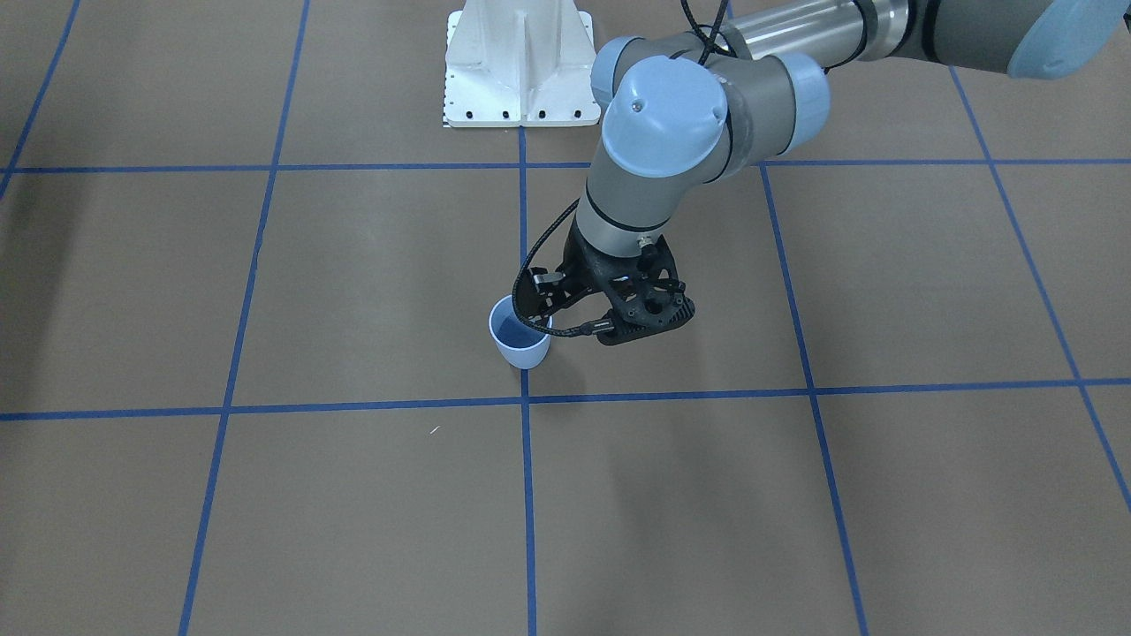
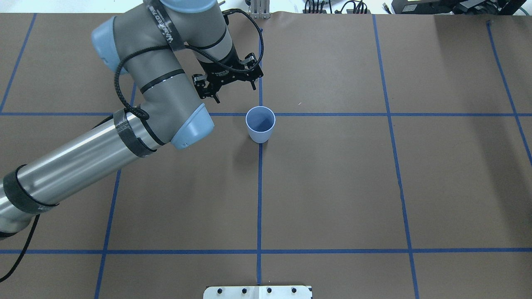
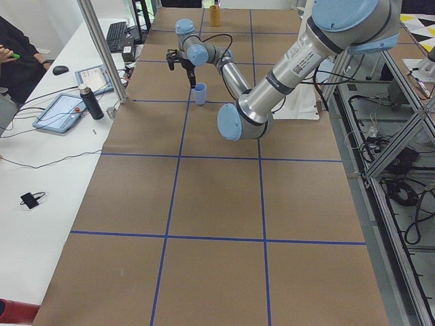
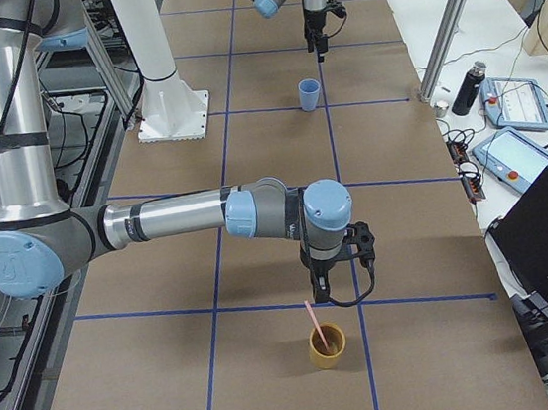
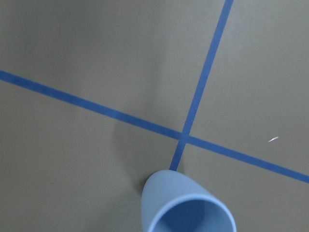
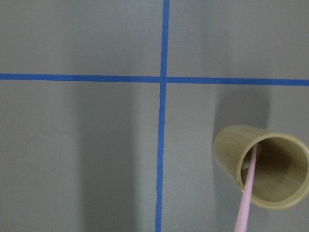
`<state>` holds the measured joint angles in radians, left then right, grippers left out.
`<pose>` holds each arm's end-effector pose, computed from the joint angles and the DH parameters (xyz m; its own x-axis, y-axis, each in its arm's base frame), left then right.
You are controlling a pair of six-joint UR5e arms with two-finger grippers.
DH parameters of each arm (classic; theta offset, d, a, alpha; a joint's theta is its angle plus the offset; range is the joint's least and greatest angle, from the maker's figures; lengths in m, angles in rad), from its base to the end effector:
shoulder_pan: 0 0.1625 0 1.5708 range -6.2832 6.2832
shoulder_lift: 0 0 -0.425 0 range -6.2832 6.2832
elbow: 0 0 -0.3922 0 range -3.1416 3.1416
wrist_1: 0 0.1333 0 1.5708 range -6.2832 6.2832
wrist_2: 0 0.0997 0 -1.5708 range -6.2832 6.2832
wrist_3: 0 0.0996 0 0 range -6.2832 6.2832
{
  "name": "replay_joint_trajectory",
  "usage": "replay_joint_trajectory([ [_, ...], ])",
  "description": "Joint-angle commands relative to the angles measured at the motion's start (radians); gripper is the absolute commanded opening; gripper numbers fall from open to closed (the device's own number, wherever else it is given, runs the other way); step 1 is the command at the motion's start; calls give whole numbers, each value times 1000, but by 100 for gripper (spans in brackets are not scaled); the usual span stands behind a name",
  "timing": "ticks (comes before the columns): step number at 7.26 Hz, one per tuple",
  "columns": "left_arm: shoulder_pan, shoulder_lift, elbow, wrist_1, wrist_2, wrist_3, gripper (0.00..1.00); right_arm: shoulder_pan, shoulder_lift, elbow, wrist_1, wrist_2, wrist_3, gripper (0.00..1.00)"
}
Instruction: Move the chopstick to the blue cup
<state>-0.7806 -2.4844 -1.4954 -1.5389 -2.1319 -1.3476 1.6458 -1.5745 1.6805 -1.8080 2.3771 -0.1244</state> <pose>0.4612 -0.5698 0.1170 0.5511 -0.2820 -0.7854 0.2061 0.9580 -0.1994 0.0971 -0.4723 0.6274 0.6871 0.0222 0.7262 0.0111 0.9991 -0.0410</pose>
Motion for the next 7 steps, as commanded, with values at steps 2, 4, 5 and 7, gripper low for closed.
replay_joint_trajectory([
  [2,-43,21,-54,62,0,89,99,98,105,-157,-139,4,49,100],
  [4,-75,67,-96,63,-2,128,99,98,116,-182,-128,13,307,100],
  [5,-101,74,-130,106,0,165,99,97,114,-194,-128,19,375,100],
  [7,-146,146,-234,212,1,309,99,97,107,-229,-129,130,429,100],
])
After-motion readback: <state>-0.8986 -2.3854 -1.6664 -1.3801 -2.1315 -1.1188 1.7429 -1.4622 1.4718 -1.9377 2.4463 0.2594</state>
